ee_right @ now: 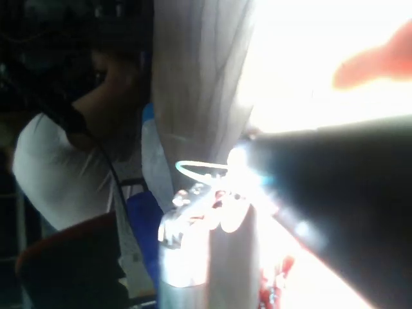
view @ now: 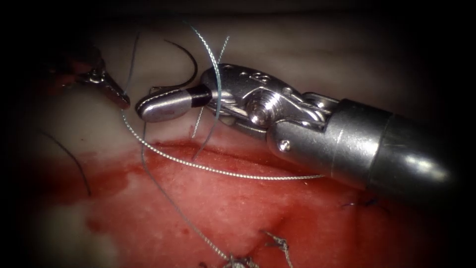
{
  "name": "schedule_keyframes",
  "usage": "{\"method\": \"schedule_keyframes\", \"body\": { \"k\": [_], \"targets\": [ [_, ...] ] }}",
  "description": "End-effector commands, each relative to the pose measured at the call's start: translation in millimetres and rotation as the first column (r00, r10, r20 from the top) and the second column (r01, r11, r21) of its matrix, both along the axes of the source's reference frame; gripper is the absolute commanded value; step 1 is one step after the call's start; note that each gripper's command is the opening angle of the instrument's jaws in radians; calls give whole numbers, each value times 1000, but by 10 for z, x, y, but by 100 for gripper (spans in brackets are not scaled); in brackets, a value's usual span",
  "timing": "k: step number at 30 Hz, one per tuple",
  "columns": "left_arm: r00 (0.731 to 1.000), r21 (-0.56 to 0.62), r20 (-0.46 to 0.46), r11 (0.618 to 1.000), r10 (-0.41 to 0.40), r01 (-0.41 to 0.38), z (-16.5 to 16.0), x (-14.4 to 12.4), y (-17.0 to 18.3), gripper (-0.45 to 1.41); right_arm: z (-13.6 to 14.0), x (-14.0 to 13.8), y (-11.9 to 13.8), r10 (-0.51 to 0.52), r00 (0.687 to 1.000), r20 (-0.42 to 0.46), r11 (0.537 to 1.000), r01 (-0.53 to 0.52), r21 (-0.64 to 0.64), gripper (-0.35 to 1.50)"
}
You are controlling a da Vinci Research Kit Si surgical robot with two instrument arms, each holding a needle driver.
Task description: Wound Closure
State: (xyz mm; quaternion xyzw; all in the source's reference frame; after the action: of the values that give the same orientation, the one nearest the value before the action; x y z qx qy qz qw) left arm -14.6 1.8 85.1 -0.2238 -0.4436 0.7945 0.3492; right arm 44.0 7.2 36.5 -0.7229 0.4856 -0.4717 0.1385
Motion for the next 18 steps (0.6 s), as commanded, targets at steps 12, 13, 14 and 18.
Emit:
{"method": "schedule_keyframes", "body": {
  "k": [12, 13, 14, 18],
  "targets": [
    [992, 112, 81, 988, 98, -107, -41, -32, -58, -45, -8, 41, 21, 436, 854, 285, 889, -458, 13, -35],
    [991, 113, 86, 987, 106, -115, -48, -35, -62, -45, -8, 44, 21, 462, 823, 329, 876, -481, -28, -35],
    [989, 113, 92, 986, 116, -126, -58, -39, -68, -45, -8, 46, 20, 481, 796, 366, 870, -484, -92, -35],
    [981, 99, 123, 982, 148, -161, -90, -52, -85, -45, -4, 55, 11, 512, 687, 515, 859, -393, -329, -35]
  ]
}}
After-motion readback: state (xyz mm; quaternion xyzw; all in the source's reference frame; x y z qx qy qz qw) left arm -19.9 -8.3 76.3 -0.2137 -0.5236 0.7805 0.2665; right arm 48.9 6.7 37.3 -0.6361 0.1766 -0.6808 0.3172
